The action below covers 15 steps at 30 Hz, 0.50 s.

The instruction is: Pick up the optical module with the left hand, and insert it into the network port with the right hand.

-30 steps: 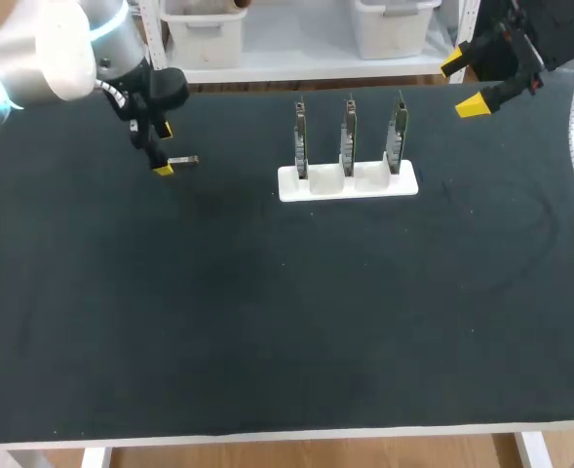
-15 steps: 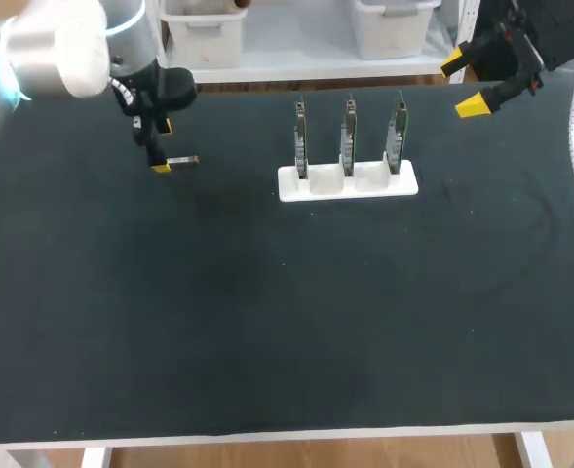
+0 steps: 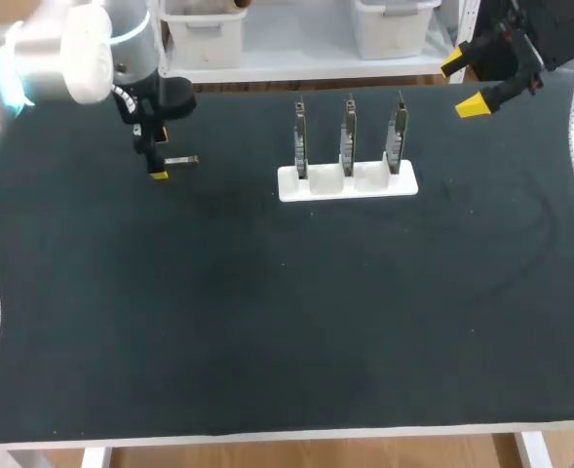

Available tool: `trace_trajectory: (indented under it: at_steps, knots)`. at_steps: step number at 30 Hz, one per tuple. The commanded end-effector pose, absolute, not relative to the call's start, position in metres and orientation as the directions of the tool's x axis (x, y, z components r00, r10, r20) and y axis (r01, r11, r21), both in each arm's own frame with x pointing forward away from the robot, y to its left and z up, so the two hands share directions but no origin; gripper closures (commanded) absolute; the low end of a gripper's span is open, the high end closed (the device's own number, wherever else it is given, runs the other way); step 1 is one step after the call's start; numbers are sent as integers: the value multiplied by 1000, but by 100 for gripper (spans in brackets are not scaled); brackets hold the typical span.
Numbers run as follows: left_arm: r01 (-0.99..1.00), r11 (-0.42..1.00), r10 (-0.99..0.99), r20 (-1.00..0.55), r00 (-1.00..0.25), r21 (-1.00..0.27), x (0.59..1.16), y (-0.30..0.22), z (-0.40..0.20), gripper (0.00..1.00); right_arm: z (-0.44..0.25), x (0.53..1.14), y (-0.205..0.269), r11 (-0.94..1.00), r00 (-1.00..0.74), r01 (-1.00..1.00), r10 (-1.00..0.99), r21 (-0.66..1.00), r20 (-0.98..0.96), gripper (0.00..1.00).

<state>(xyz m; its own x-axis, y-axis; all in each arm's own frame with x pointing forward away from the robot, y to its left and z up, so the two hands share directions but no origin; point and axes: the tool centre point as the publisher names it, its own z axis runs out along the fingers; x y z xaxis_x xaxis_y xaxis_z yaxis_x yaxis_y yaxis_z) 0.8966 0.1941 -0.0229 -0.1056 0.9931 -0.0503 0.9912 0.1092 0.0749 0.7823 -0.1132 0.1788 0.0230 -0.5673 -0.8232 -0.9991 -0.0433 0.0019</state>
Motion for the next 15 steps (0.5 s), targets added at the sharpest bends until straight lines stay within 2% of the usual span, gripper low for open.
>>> trace_trajectory:
  at_steps: [1, 15]
  knots:
    - [989, 98, 995, -25, -101, -107, 908, 195, -28, 0, 179, 782, -113, -44, 24, -999, -567, 2, -823, 0]
    - [990, 57, 998, 1, -57, -129, 915, 189, -27, 0, 179, 782, -113, -44, 24, -999, -567, 2, -823, 0]
